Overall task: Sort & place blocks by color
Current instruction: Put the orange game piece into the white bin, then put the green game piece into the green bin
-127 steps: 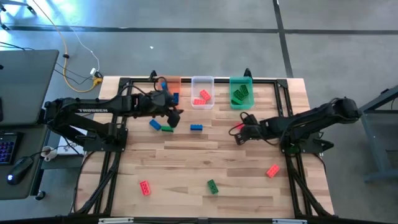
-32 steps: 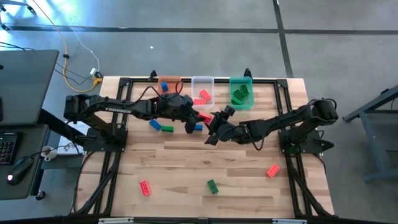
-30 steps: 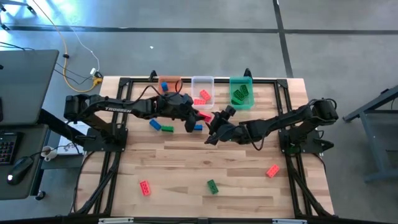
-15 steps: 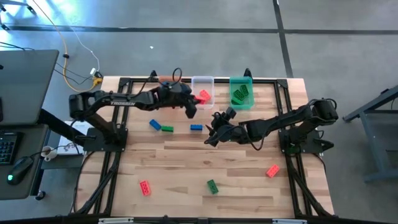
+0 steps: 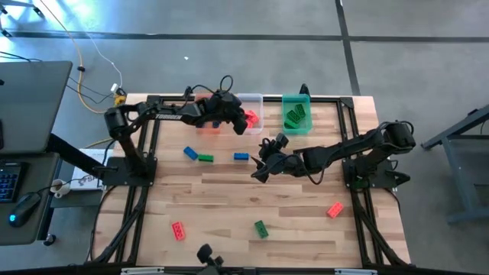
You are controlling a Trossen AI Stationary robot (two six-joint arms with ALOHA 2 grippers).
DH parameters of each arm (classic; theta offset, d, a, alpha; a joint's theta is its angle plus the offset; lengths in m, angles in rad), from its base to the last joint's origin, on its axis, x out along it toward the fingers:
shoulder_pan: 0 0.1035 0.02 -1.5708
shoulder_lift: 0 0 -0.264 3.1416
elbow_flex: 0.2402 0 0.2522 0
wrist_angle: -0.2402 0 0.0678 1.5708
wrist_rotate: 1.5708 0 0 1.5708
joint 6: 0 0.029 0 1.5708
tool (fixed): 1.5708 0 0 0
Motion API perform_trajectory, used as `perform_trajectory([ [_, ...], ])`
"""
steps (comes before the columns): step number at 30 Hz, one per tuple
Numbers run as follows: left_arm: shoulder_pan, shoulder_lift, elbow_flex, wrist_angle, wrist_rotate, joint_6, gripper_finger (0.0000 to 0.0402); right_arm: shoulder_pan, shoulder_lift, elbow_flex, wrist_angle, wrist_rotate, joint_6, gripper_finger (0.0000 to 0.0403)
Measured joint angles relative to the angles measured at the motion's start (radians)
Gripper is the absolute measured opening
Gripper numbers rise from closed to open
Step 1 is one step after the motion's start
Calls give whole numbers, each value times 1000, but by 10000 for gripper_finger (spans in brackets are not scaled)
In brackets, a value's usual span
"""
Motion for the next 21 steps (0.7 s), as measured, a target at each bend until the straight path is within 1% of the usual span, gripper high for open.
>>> perform_trajectory([
  [4, 12, 30, 52, -51, 1, 48, 79, 0, 0, 0, 0, -3, 0, 245],
  [9, 23, 37, 95, -90, -10, 61, 103, 0, 0, 0, 0, -3, 0, 245],
  [16, 23, 38, 101, -93, -10, 111, 156, 0, 0, 0, -1, -14, 16, 245],
  [21, 23, 38, 101, -94, -10, 111, 202, 0, 0, 0, -5, -41, 16, 245],
])
